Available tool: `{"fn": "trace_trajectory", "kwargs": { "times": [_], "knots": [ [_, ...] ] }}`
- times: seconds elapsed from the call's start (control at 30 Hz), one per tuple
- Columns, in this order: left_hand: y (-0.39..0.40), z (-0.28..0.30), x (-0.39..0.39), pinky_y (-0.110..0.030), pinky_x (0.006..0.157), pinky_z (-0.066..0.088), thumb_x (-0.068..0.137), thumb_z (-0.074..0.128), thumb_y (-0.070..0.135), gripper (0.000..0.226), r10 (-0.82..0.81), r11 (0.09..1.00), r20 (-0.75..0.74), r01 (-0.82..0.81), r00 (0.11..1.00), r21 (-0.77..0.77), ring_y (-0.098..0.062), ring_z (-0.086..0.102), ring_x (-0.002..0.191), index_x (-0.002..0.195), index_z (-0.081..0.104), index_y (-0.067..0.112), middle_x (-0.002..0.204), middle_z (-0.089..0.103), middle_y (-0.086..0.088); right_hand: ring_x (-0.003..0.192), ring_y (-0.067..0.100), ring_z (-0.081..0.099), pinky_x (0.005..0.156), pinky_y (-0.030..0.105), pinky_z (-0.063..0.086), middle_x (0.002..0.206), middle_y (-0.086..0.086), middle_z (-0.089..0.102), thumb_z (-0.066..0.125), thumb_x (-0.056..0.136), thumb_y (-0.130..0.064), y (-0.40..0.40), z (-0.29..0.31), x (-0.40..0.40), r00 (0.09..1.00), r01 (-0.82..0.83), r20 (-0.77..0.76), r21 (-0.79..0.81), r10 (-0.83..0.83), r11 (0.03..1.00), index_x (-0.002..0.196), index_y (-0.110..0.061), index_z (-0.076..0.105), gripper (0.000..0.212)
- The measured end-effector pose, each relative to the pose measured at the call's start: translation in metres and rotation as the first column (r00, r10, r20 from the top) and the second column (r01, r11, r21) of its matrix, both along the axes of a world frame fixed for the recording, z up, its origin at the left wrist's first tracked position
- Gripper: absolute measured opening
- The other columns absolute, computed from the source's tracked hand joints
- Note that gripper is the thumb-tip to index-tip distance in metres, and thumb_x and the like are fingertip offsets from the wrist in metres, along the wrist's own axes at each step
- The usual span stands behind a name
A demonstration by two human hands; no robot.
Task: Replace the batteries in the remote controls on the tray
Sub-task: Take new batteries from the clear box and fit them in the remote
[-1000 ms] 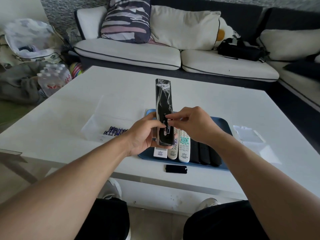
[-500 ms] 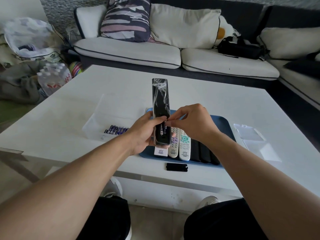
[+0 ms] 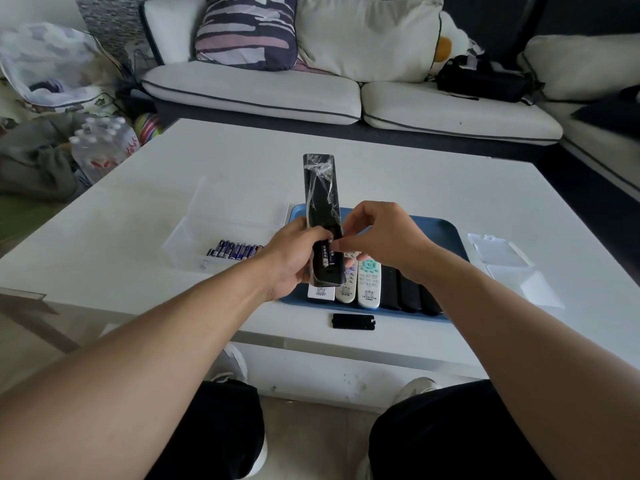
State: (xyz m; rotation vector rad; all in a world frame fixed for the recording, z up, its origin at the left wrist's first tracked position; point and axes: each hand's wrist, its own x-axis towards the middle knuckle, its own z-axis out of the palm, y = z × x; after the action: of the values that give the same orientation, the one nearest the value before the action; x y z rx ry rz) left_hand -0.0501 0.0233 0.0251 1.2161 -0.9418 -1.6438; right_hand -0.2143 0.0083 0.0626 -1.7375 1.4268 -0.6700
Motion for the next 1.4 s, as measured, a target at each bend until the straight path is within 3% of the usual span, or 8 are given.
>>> {"fn": "trace_trajectory", "kwargs": {
  "times": [0.13,0.3,0.47,0.6,0.93,1.1,1.2,1.4],
  "knots": [
    [-0.002,-0.002,-0.002,-0.05,0.08,0.059,0.102,0.053,0.009,0.022,0.013,1.0,-0.01,-0.013,1.0,-0.028,-0.038,0.074,0.086,0.124,0.054,0.011,0.1,0.076,-0.015,0.07,0.019,0.073,0.068,0.033,0.062,0.081,0.004,0.074,0.087,0.076,-0.021,-0.002,0.001,-0.006,0.999,0.029,0.02,-0.003,-0.029,1.0,0.086,-0.012,0.068,0.023],
    [-0.004,-0.006,0.0,-0.057,0.092,0.055,0.105,0.047,0.01,0.012,0.038,0.996,0.037,-0.035,0.999,-0.082,-0.037,0.074,0.089,0.113,0.055,0.011,0.092,0.078,-0.008,0.075,0.01,0.065,0.067,0.027,0.053,0.085,-0.007,0.069,0.077,0.086,-0.031,-0.002,-0.001,-0.018,0.955,0.016,-0.294,-0.102,-0.046,0.995,0.085,-0.024,0.069,0.011],
    [-0.004,-0.006,0.003,-0.063,0.09,0.054,0.105,0.045,0.008,0.011,0.068,0.991,0.043,-0.063,0.997,-0.118,-0.036,0.073,0.083,0.102,0.056,0.009,0.08,0.076,-0.006,0.086,0.009,0.068,0.083,0.029,0.056,0.091,-0.014,0.075,0.082,0.078,-0.035,0.025,-0.028,-0.01,0.678,-0.256,-0.68,0.138,0.279,0.957,0.089,-0.031,0.079,0.012],
    [-0.002,-0.005,0.007,-0.063,0.093,0.053,0.105,0.048,0.01,0.012,0.059,0.997,-0.045,-0.061,0.997,-0.054,-0.043,0.071,0.093,0.113,0.055,0.005,0.096,0.076,-0.015,0.09,0.021,0.068,0.078,0.034,0.057,0.102,0.001,0.073,0.079,0.082,-0.041,0.044,-0.056,0.001,0.485,-0.296,-0.845,0.083,0.225,0.952,0.111,-0.022,0.071,0.035],
    [-0.001,-0.003,0.018,-0.052,0.082,0.061,0.102,0.056,0.016,0.03,0.06,0.998,-0.096,-0.061,0.994,-0.006,-0.039,0.074,0.095,0.13,0.05,0.006,0.111,0.074,-0.018,0.081,0.023,0.065,0.074,0.035,0.056,0.097,0.003,0.07,0.053,0.091,-0.024,0.056,-0.067,0.003,0.427,-0.428,-0.884,-0.014,0.188,0.904,0.097,-0.016,0.067,0.018],
    [-0.002,0.0,0.023,-0.052,0.066,0.061,0.104,0.051,0.03,0.031,0.096,0.995,-0.077,-0.096,0.992,0.006,-0.039,0.074,0.094,0.129,0.05,0.011,0.119,0.072,-0.018,0.062,0.013,0.062,0.062,0.027,0.053,0.072,-0.01,0.069,0.055,0.095,-0.046,0.04,-0.03,-0.005,0.706,-0.244,-0.701,-0.11,0.099,0.963,0.1,-0.039,0.074,0.021],
    [-0.004,-0.001,0.025,-0.047,0.061,0.06,0.105,0.049,0.034,0.031,0.09,0.996,-0.056,-0.089,0.994,0.004,-0.039,0.074,0.096,0.127,0.052,0.013,0.12,0.071,-0.017,0.058,0.008,0.067,0.06,0.029,0.057,0.071,-0.011,0.073,0.06,0.096,-0.028,0.032,-0.005,-0.017,0.954,-0.079,-0.296,-0.115,0.041,0.99,0.091,-0.038,0.073,0.017],
    [-0.001,0.0,0.025,-0.051,0.063,0.062,0.105,0.051,0.03,0.028,0.046,0.999,-0.058,-0.046,0.997,0.008,-0.032,0.075,0.088,0.127,0.055,0.014,0.108,0.07,-0.013,0.086,0.024,0.075,0.075,0.033,0.061,0.097,0.002,0.077,0.054,0.101,-0.012,0.022,0.013,-0.021,0.953,-0.105,0.288,0.009,0.098,0.994,0.108,-0.013,0.074,0.022]
  ]
}}
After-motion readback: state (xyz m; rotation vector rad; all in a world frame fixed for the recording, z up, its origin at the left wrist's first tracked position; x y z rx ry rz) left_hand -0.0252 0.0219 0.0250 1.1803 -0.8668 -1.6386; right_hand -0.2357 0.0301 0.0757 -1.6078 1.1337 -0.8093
